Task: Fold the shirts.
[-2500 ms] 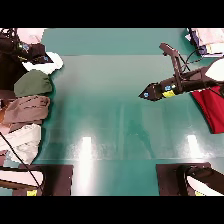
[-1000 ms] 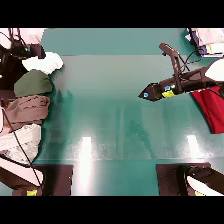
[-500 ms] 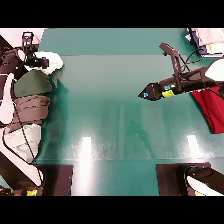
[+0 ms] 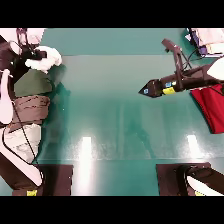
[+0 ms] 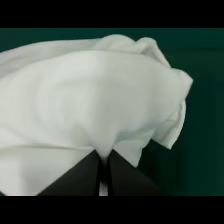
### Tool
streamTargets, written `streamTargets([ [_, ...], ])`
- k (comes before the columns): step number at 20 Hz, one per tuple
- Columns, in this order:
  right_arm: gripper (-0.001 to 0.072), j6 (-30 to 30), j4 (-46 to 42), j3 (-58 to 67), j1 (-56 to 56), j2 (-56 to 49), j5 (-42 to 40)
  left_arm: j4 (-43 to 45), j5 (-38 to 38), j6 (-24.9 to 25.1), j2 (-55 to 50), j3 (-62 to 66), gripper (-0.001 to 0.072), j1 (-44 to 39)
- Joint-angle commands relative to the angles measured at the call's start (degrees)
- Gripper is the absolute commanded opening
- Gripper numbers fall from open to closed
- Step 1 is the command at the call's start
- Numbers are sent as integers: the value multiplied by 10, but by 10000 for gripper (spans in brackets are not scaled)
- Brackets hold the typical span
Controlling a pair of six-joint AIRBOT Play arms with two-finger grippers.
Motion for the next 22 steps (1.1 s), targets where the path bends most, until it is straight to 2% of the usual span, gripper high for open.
streamTargets([
  [1,20,-1,-2,56,-19,0,-17,-81,-33,2,79,37,23,-16],
  [3,20,-3,-3,103,-43,0,-22,-86,-66,10,163,37,24,-43],
  [6,19,-3,-2,170,-78,0,-7,-142,-172,47,294,36,24,-98],
  [8,20,-4,-2,209,-104,0,-5,-194,-240,49,356,36,24,-140],
  [12,20,-4,-2,264,-136,0,12,-306,-355,50,398,33,24,-206],
  [14,20,-4,-3,283,-141,0,38,-333,-364,50,397,-1,24,-231],
  [17,20,-4,-2,289,-140,0,66,-316,-376,77,386,-84,24,-249],
  [21,19,-4,-2,289,-140,0,117,-227,-390,79,343,-216,27,-249],
  [22,20,-4,-2,289,-140,0,127,-194,-382,76,334,-250,181,-247],
])
